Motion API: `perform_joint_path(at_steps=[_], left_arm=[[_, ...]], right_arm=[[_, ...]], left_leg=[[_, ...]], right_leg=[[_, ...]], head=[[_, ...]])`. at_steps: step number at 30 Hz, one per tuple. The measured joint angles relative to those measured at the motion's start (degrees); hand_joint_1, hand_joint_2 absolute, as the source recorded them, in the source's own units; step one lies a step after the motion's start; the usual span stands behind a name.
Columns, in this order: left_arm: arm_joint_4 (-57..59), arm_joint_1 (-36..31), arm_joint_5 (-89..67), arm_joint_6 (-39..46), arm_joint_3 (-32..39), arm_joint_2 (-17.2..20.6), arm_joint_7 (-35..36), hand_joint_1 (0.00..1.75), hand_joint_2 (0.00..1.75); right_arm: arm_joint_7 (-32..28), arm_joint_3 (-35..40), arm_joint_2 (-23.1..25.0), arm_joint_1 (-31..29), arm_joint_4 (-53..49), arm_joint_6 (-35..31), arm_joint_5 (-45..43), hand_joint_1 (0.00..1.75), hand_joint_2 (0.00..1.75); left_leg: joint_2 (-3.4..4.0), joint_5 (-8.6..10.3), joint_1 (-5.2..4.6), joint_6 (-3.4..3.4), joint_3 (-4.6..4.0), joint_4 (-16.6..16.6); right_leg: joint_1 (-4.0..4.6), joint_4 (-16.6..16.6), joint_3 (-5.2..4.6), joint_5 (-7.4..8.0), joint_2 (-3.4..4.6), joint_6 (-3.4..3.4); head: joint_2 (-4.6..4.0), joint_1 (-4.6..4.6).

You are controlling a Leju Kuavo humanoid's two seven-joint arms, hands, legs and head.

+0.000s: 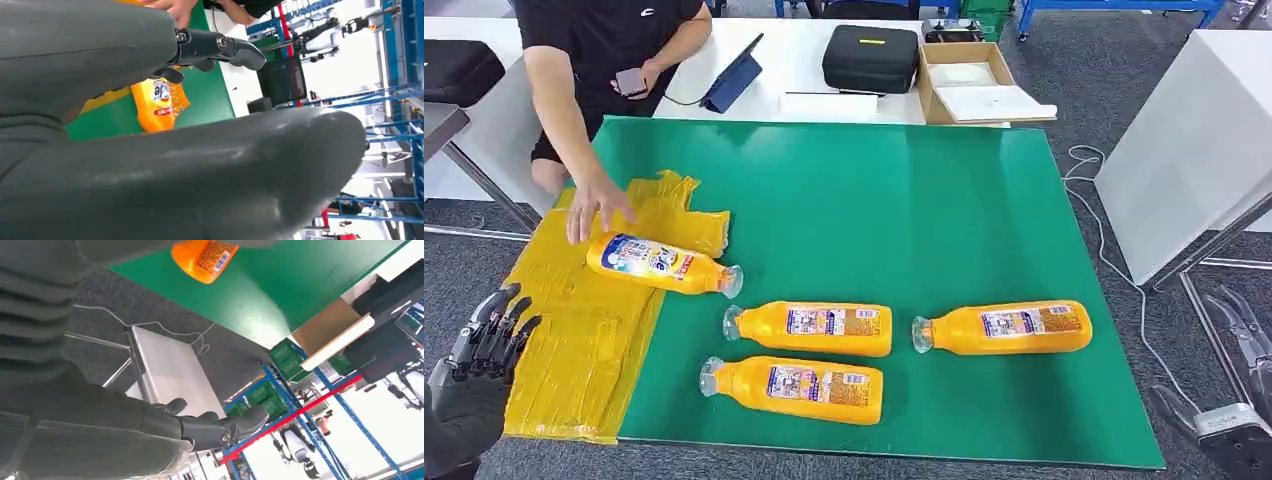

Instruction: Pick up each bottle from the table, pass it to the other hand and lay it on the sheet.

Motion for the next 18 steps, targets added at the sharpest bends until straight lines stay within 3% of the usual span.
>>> perform_joint_path(at_steps=[15, 18], left_arm=[[1.62, -2.38, 0.96, 2.23, -4.53, 1.42, 0.85, 0.00, 0.00], [1.84, -2.71, 1.57, 2.25, -5.01, 1.77, 0.85, 0.00, 0.00]], right_arm=[[0.41, 2.63, 0.96, -3.53, 3.52, 1.27, 3.78, 0.00, 1.75], [2.15, 3.06, 0.96, -5.01, 4.33, 4.64, 6.12, 0.00, 1.75]], left_leg=[[-0.03, 0.01, -0.01, 0.00, -0.03, 0.00], [-0.01, 0.01, 0.00, 0.00, -0.02, 0.00]], right_leg=[[0.00, 0.00, -0.02, 0.02, 0.01, -0.03], [0.00, 0.00, -0.03, 0.03, 0.02, -0.04]], head=[[0.00, 0.02], [0.00, 0.00]])
